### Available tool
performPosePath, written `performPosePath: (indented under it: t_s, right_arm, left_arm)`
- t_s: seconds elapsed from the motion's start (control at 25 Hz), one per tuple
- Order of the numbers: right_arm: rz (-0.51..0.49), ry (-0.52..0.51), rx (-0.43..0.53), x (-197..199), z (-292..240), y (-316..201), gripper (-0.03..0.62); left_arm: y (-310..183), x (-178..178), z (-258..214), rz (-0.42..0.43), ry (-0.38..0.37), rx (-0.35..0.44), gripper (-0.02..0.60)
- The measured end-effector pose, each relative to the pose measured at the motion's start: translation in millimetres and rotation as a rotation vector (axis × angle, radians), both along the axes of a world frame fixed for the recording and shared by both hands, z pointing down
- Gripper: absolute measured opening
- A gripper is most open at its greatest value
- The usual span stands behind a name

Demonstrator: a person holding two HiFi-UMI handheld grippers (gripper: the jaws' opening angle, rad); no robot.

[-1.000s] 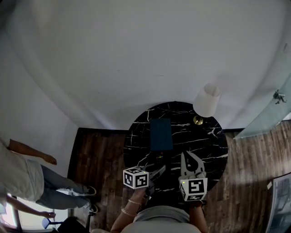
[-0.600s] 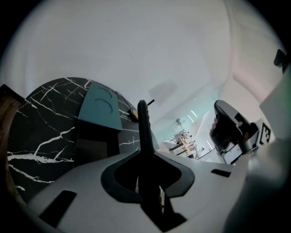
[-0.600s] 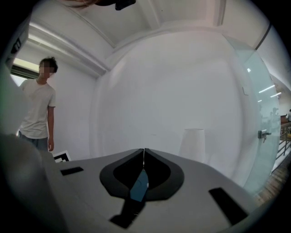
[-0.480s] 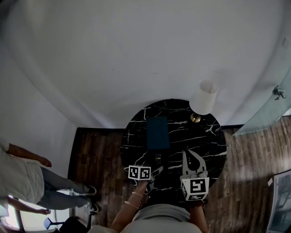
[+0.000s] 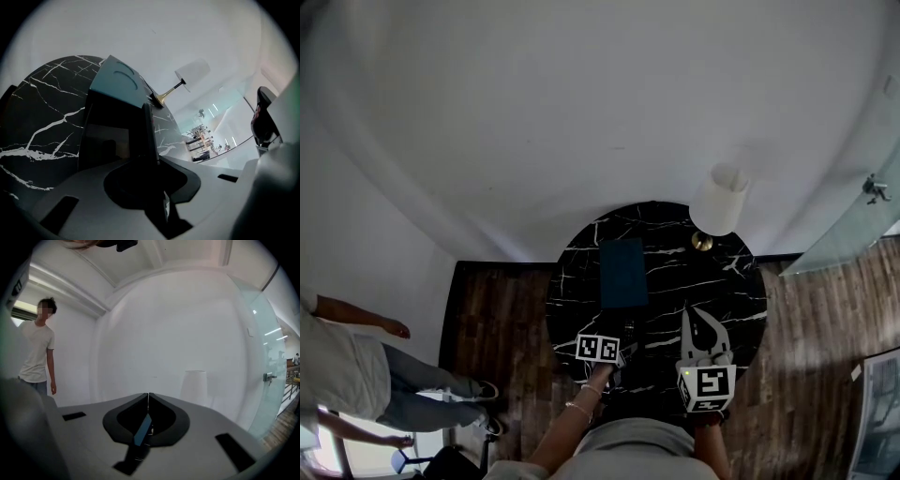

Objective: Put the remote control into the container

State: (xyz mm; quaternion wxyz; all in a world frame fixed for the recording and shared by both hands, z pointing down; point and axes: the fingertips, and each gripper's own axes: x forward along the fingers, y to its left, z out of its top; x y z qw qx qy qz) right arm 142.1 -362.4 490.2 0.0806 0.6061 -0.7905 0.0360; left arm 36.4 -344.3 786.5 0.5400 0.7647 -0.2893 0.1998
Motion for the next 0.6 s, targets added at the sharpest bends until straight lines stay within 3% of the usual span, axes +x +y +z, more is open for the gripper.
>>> performPosePath:
  t_s: [0.6]
  right_arm:
    - [0.037,0.003,-0.020,16.5,6.9,-4.9,0.012]
  left_arm:
    - [-2.0,4.6,45.5,-0.044,-0.090,-0.083,0.077]
